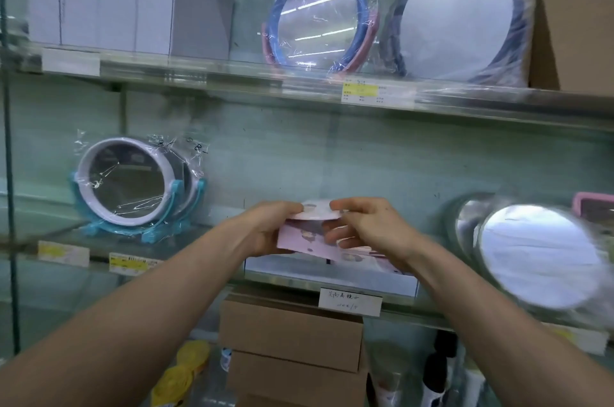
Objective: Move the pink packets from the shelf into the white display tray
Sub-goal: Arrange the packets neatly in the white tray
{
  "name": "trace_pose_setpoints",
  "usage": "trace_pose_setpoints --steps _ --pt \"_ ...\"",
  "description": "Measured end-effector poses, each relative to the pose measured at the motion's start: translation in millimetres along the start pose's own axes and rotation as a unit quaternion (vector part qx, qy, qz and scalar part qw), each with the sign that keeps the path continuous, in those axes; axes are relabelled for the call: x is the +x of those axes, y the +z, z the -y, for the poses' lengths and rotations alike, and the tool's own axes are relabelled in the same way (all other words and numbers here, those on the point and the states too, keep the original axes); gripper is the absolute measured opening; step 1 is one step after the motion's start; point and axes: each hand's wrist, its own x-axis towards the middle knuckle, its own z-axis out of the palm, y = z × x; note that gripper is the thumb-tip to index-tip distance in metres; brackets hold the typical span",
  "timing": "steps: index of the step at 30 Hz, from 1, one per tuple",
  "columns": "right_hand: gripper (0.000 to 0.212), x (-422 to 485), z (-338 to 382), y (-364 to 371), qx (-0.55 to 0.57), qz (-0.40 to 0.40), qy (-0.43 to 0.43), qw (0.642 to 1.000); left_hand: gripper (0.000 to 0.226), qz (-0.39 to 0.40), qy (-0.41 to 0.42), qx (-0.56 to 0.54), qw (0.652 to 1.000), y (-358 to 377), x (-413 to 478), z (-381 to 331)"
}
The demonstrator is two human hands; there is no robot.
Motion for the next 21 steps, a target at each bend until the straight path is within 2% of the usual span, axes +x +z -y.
trace_pose_setpoints --steps 2,4,5,8,11,13,17,21 --pt "0.038 1.1 -5.4 -5.2 -0.167 -0.056 -0.081 0.981 0.013 -0.010 -0.007 0.009 1.000 -5.0 -0.2 -1.2" --pt "0.043 3.5 -11.7 -12.1 -0.347 -0.104 -0.146 0.921 0.015 -0.009 -0.011 0.014 1.000 -7.7 -2.6 -3.3" --pt "0.044 3.1 -13.4 -14.0 -0.384 -0.106 -0.163 0.903 0.014 -0.003 -0.014 0.016 1.000 -8.4 -3.0 -3.9" --pt "0.033 4.9 -18.0 -13.9 -0.420 -0.086 -0.220 0.876 0.015 0.013 -0.025 0.033 0.999 -9.2 -3.2 -3.3" --pt "0.021 5.4 -16.1 -9.8 -0.410 -0.106 -0.259 0.868 0.032 0.024 -0.024 0.043 0.999 -7.4 -3.8 -1.6" --pt "0.020 5.2 -13.9 -10.7 -0.410 -0.132 -0.242 0.869 0.037 0.010 -0.015 0.039 0.999 -7.7 -3.2 -0.3" --pt "0.019 7.0 -20.1 -18.5 -0.472 -0.118 -0.197 0.851 0.007 -0.064 0.010 0.004 0.998 -13.9 -2.5 1.2" --pt "0.017 1.9 -32.8 -17.5 -0.547 -0.068 -0.151 0.821 0.024 -0.103 0.035 -0.007 0.994 -13.3 -3.5 4.5"
